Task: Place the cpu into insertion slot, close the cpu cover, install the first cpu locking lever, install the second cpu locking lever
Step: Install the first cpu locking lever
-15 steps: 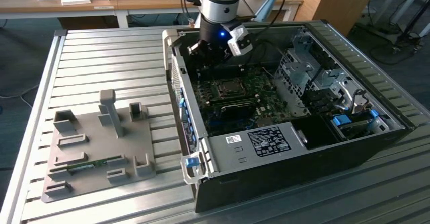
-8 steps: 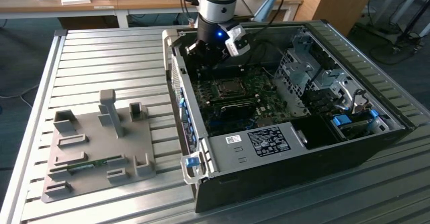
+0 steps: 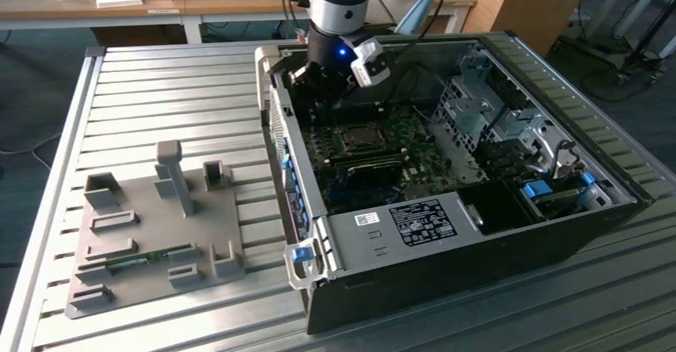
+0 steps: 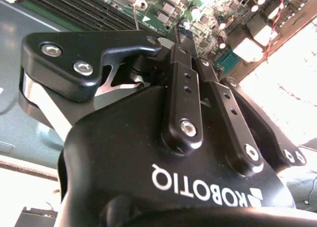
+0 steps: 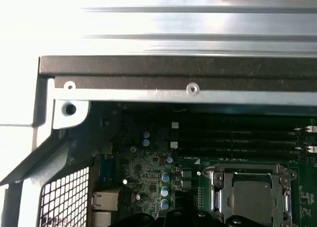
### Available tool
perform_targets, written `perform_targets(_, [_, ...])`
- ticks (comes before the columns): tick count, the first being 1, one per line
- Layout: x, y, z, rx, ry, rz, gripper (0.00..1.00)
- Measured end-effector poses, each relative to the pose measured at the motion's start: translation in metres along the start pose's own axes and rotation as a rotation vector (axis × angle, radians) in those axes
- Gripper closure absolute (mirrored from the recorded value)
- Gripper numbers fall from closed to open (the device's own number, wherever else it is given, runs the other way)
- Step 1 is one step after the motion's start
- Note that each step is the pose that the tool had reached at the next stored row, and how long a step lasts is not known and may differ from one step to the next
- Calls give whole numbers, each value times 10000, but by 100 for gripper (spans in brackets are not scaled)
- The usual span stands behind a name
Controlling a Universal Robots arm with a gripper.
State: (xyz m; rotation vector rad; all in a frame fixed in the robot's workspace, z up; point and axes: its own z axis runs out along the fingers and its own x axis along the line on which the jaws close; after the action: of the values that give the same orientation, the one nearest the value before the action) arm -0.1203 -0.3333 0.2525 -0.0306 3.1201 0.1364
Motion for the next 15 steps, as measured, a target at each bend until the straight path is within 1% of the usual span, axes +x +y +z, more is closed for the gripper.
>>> perform_targets(7, [1,14,2,-3,0,1,89])
perform_targets(15, [3,117,12,-8,-1,1,89])
